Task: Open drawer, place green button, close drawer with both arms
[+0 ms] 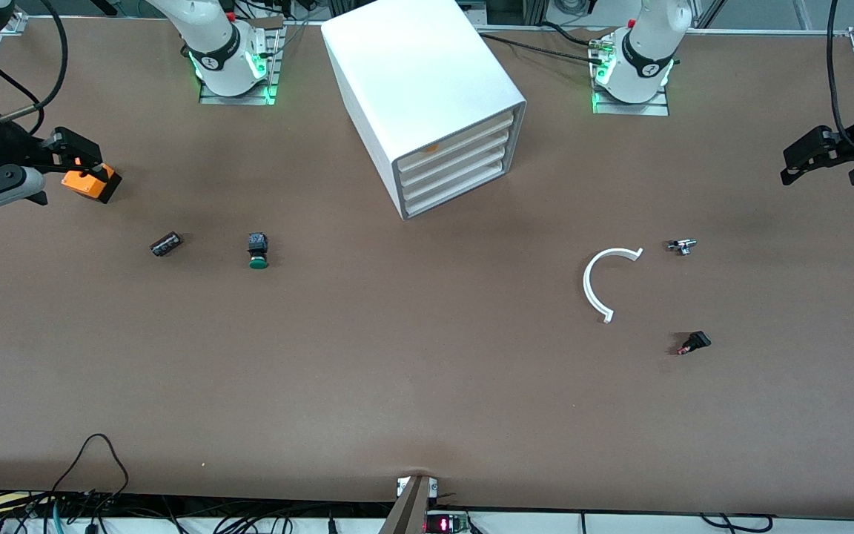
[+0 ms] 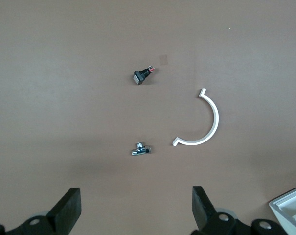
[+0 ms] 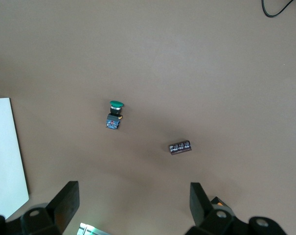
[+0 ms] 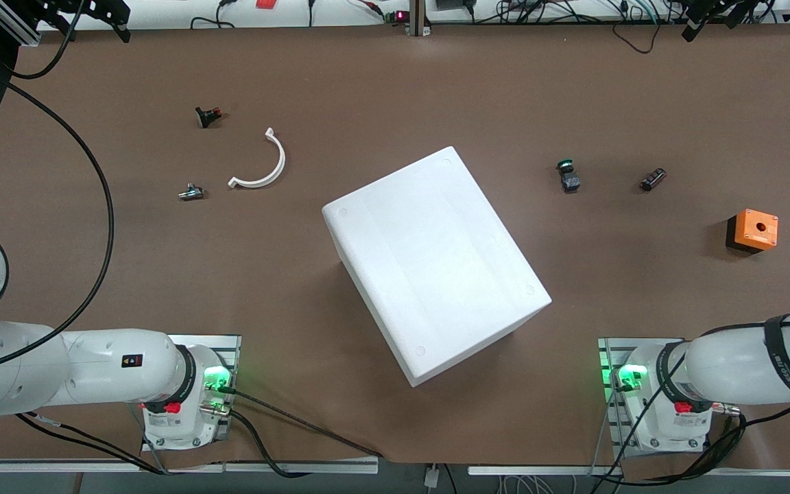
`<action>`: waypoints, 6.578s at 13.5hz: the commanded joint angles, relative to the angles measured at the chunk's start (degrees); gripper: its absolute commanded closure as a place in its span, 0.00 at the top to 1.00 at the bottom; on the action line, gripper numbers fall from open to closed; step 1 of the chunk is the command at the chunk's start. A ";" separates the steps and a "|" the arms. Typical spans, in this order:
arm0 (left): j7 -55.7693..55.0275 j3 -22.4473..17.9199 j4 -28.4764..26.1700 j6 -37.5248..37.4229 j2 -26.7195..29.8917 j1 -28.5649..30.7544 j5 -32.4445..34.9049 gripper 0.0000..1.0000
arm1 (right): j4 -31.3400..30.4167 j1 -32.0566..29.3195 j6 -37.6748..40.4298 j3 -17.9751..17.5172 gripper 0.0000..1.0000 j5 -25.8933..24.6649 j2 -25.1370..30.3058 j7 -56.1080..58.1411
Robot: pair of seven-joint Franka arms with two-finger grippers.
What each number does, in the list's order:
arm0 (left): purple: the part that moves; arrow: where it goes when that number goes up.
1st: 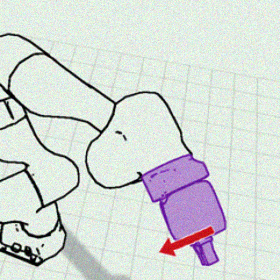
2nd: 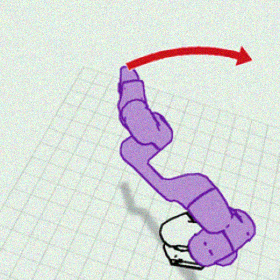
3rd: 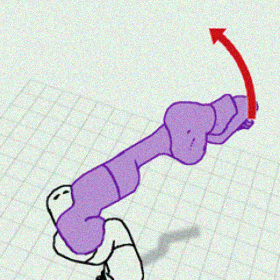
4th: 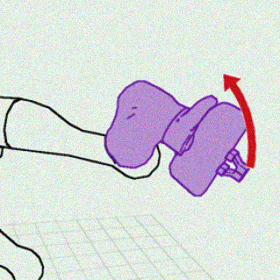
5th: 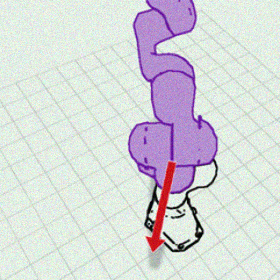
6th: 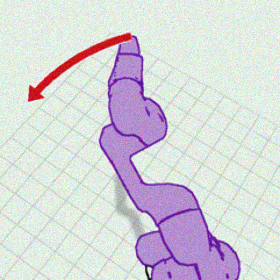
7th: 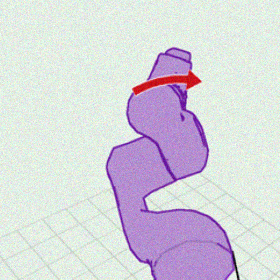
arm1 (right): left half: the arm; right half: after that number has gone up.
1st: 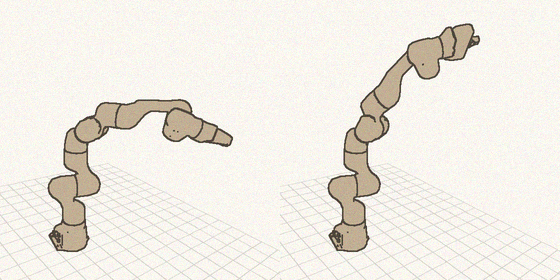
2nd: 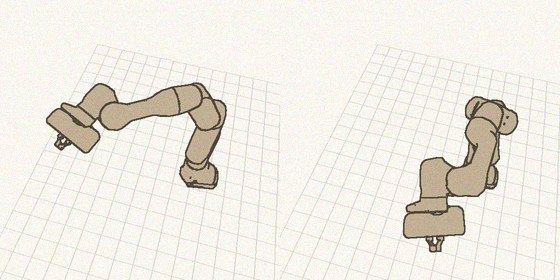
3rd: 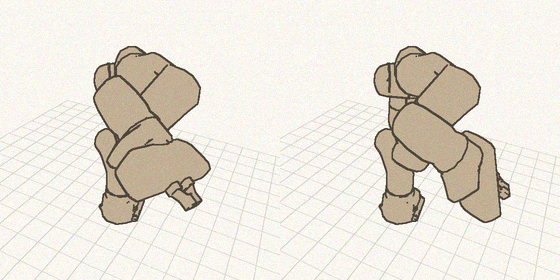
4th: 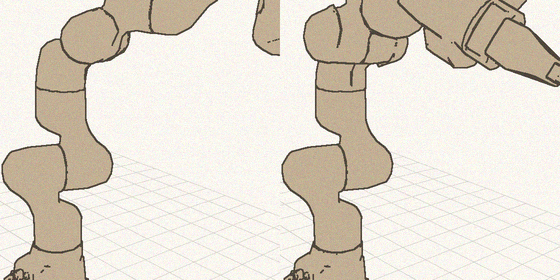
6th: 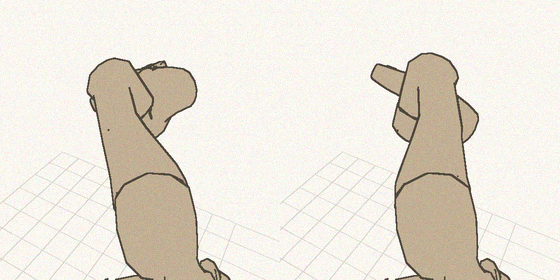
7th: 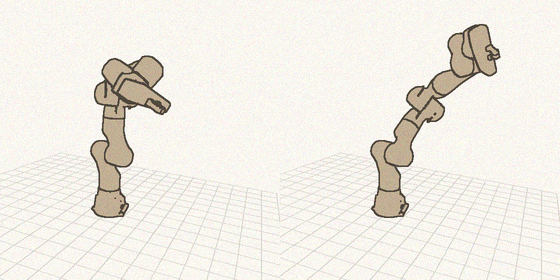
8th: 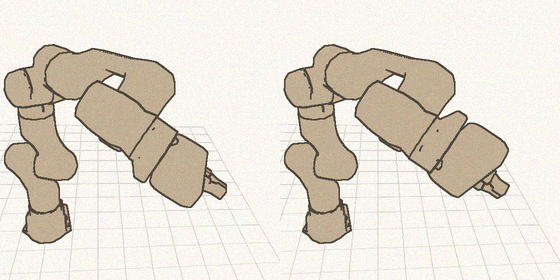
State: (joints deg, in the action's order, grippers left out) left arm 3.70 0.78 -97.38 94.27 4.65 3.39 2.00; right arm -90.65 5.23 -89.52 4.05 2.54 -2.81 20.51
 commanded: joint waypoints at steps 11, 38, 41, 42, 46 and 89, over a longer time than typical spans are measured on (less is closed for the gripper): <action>2.01 5.19 -1.32 -6.72 -9.99 -0.49 -10.07 1.00 | 0.74 -0.66 -0.04 -0.71 1.00 -0.61 -0.26 -0.56; 54.57 11.97 -5.10 -2.16 -52.90 -16.66 -68.53 0.58 | 0.74 -0.75 -0.21 -0.62 1.00 -0.61 -0.35 -0.56; 56.32 11.88 -6.76 -1.55 -52.90 -19.55 -72.30 0.52 | 0.74 -1.01 -0.21 -0.53 1.00 -0.35 -0.35 -0.56; 57.03 11.96 -7.29 0.46 -52.90 -20.35 -73.10 0.50 | 0.74 -1.01 -0.30 -0.44 1.00 -0.35 -0.35 -0.56; 57.38 11.88 -7.47 1.80 -52.90 -21.33 -73.81 0.20 | 0.74 -1.10 -0.30 -0.36 1.00 -0.52 -0.35 -0.56; 22.75 3.44 9.74 -10.77 -53.25 -9.30 -56.62 1.00 | -39.25 8.39 -53.65 -6.60 0.99 2.64 -15.56 -26.05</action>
State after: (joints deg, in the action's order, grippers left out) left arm 28.57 3.95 -90.51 86.11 -49.08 -9.41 -60.13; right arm -127.60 13.58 -142.00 -2.49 5.05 -20.61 -5.85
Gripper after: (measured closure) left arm 0.000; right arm 0.004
